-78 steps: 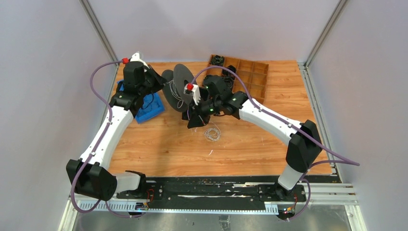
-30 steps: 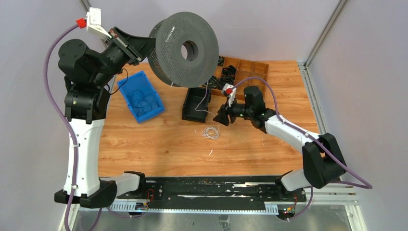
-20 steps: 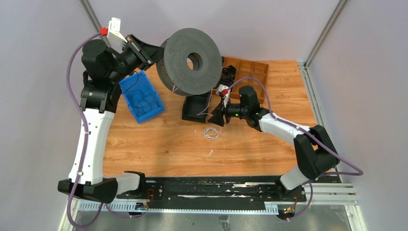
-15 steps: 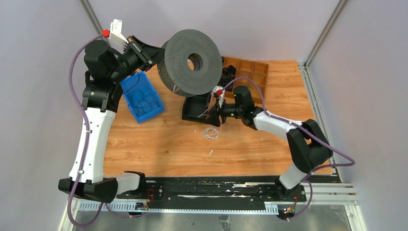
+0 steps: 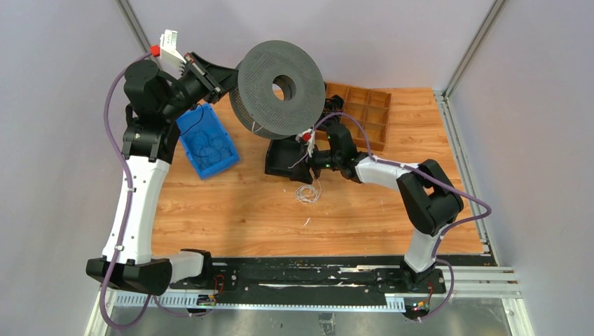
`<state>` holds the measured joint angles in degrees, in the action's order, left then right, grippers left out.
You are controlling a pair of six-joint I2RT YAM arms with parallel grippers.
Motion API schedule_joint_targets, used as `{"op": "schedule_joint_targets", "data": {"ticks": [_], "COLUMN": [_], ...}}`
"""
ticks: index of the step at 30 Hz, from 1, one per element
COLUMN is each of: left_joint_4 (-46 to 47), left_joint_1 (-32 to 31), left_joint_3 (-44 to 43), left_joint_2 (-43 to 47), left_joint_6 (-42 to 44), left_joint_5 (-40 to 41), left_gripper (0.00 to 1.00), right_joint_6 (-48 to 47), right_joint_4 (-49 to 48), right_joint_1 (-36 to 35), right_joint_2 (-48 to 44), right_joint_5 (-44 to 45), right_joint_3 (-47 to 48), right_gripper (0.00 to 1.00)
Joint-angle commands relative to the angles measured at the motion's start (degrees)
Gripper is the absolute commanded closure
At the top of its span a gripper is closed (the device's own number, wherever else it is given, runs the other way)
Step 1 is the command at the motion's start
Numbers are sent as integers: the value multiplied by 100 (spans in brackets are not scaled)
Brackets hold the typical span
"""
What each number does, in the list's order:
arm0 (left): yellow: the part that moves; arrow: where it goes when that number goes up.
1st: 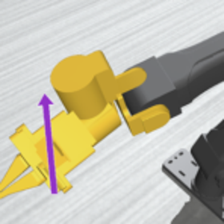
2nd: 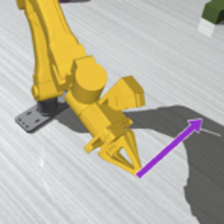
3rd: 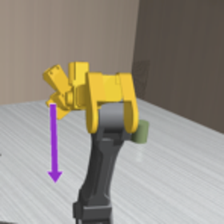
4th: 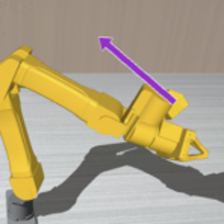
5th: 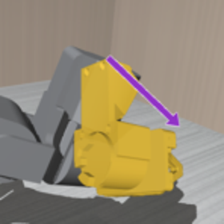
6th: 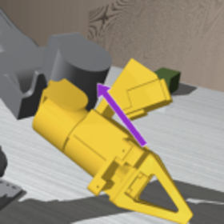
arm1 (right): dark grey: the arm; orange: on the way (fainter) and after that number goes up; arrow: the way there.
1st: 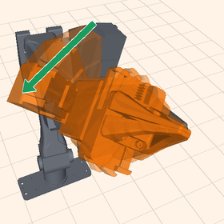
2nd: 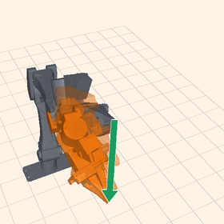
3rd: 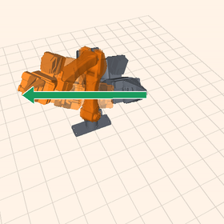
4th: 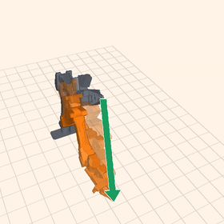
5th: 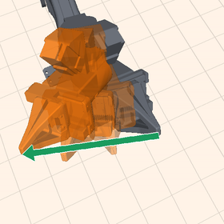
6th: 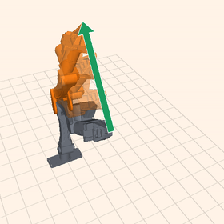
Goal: Wrap the cables
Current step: Wrap the cable around the cable reel.
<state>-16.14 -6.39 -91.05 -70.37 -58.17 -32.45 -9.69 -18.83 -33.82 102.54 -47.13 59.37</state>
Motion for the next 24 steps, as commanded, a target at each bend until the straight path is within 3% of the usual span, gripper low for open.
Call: {"op": "schedule_joint_targets", "data": {"ticks": [1,24], "left_joint_4": [501,752], "left_joint_1": [72,147], "left_joint_3": [26,330], "left_joint_2": [111,82], "left_joint_6": [-318,-643], "left_joint_5": [-247,-298], "left_gripper": [100,100], "right_joint_6": [-429,-1446], "right_joint_4": [-78,25], "right_joint_1": [-91,162], "right_joint_2": [125,-858], "right_joint_5": [-14,-231], "right_joint_3": [191,-410], "right_gripper": [45,46]}}
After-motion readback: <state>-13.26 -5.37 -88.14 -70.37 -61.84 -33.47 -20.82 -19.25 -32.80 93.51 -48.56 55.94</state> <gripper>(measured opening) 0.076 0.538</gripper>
